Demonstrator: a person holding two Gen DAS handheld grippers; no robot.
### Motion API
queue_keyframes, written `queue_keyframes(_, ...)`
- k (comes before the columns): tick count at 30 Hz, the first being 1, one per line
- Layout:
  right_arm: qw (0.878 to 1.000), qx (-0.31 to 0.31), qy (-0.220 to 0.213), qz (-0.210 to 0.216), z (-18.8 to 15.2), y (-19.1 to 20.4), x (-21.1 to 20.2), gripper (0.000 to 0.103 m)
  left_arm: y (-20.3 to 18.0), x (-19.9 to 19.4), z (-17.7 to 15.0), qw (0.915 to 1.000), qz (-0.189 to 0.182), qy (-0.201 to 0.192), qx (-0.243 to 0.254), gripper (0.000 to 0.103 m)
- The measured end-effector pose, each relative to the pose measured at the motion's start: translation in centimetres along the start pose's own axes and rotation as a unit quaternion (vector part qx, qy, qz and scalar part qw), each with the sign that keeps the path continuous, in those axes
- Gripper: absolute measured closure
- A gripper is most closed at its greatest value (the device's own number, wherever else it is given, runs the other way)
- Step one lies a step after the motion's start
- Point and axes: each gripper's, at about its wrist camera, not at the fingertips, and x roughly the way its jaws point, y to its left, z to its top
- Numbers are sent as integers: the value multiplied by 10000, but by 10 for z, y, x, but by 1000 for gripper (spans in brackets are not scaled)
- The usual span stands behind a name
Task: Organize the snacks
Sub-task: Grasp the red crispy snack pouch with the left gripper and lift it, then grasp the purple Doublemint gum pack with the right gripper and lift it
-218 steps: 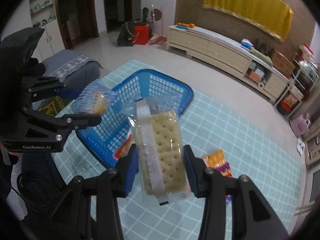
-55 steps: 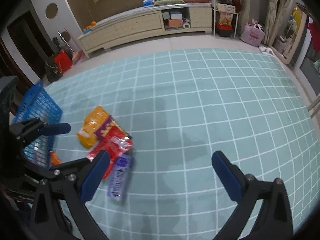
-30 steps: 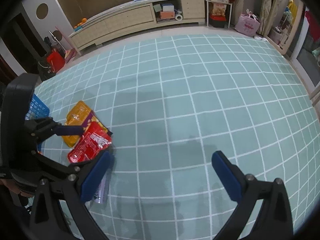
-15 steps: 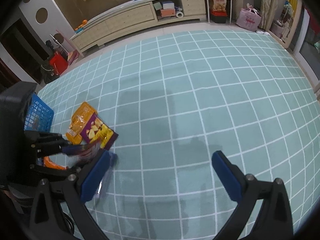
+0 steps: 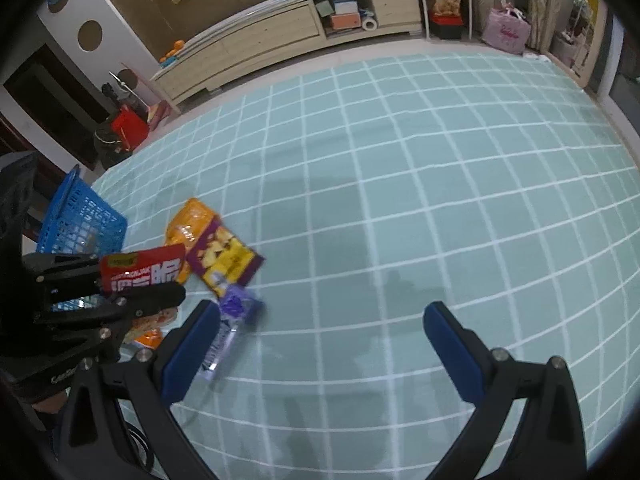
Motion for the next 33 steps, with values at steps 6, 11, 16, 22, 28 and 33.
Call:
queue_keyframes(6,9996,-136,240,-52,-5,24,16,0,19,-13,-22,9989,383,-49,-254,92)
queue_keyframes(11,9987,169,459,131,-10,27,27,5,33,-25,-38,9983,437,-144,-370,92)
queue_keyframes(16,9954,477,800,214,-12,37,45,21,39,-35,-47,9978,473,-288,-364,92)
queue_keyframes(22,9949,422,913,8,-11,52,48,37,46,-46,-56,9975,430,-432,-351,92)
queue_keyframes(28,9940,-40,999,-448,-12,70,54,63,45,-54,-67,9971,295,-598,-358,92)
queue_keyframes(33,9937,-136,1010,-467,-15,72,49,67,48,-61,-77,9963,191,-684,-478,92)
